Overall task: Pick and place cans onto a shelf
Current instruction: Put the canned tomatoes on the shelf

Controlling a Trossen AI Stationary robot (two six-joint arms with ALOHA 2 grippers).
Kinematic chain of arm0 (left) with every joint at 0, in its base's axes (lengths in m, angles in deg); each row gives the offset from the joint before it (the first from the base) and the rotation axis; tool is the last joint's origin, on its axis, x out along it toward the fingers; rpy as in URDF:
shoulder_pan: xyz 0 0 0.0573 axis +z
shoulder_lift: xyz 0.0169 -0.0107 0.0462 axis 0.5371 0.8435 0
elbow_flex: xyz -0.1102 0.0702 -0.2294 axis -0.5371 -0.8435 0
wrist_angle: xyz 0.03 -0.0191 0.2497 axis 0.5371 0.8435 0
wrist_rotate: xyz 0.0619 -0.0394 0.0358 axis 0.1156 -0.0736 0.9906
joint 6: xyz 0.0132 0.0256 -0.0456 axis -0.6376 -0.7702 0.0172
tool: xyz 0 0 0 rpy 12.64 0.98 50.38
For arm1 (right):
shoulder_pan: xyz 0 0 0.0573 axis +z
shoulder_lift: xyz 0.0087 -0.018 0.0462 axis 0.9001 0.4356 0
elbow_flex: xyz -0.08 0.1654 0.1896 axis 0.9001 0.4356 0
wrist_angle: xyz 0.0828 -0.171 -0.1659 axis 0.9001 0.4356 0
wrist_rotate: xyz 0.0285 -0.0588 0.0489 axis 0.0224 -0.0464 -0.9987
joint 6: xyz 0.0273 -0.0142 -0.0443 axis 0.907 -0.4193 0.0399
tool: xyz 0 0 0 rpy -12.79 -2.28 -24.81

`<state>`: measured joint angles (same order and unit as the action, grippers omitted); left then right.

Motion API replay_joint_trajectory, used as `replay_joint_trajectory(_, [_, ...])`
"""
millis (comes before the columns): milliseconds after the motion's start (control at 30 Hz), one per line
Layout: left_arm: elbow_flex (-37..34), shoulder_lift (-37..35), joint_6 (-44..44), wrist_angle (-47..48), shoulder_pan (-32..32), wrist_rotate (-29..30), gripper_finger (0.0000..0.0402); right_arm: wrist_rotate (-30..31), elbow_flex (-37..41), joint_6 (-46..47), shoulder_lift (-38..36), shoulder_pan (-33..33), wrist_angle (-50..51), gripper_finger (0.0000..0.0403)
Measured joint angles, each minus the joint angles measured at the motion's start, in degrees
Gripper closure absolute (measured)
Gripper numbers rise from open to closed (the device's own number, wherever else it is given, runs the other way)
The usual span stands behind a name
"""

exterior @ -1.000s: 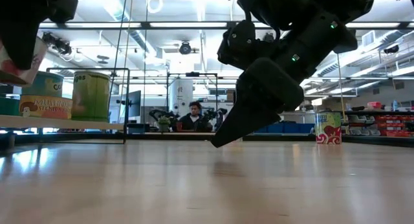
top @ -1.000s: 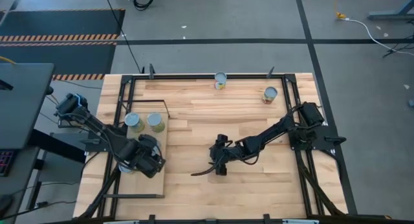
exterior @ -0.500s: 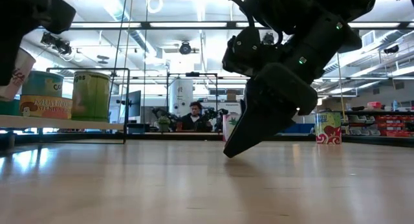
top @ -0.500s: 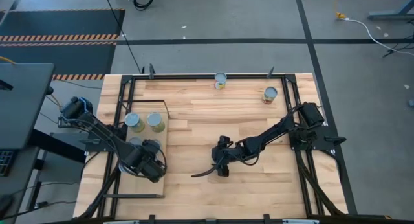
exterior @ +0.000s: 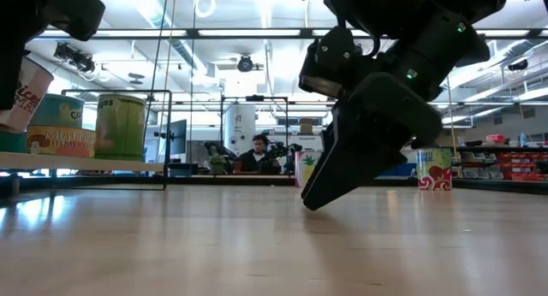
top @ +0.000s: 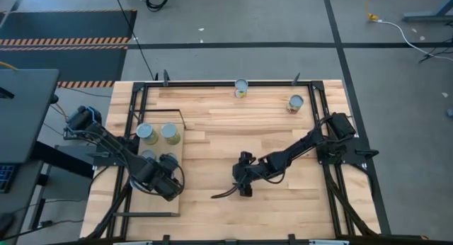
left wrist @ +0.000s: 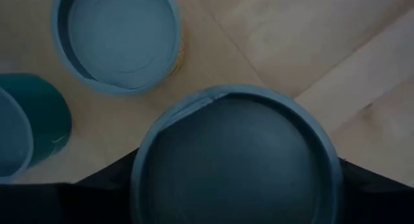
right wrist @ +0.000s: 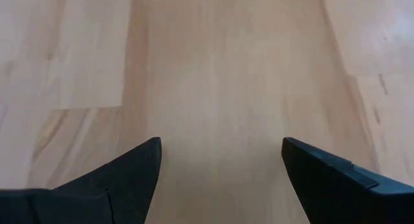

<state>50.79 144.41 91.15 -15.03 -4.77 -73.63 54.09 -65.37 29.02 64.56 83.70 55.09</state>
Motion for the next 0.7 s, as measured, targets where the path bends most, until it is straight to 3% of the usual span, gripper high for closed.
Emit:
replay_joint_trajectory(267, [0.00,0.39,-0.19,0.15,-0.33,0.02,0.0084,-0.06,0.00,0.32,0.00,0.73,0.57,0.0076])
replay_joint_trajectory(700, [0.00,0.40,-0.70,-0.08,-0.37,-0.05,0.0087,-0.93,0.00,0.38,0.00,0.71,0.90,0.0076])
